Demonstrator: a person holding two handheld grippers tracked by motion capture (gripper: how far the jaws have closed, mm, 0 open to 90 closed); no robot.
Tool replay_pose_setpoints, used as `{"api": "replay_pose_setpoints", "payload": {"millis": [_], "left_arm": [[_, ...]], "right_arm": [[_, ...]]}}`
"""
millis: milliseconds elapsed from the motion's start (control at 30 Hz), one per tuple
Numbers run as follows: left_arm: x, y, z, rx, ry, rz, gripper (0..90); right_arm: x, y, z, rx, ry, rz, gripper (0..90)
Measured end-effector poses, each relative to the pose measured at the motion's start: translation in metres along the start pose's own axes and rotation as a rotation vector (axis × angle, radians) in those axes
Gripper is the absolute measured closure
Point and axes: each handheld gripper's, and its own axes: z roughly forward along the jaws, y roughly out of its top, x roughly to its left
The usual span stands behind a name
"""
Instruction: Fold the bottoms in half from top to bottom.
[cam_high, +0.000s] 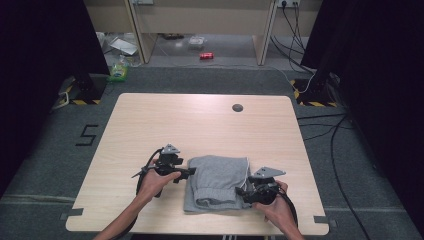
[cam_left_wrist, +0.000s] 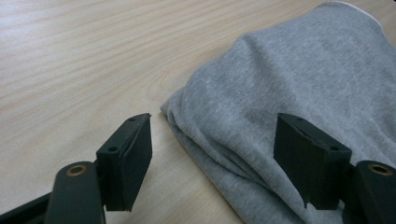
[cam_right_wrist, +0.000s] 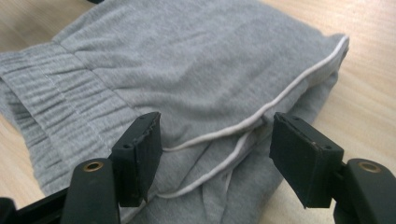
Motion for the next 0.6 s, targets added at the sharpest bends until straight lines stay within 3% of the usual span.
{"api": "replay_pose_setpoints", "payload": {"millis": [600], "left_arm": [[0.0051, 0.0004, 0.0101, 0.016, 0.008, -0.018, 25.8]], "right_arm": [[-0.0023, -0.0014, -0.0034, -0.021, -0.002, 0.024, 33.6]]}}
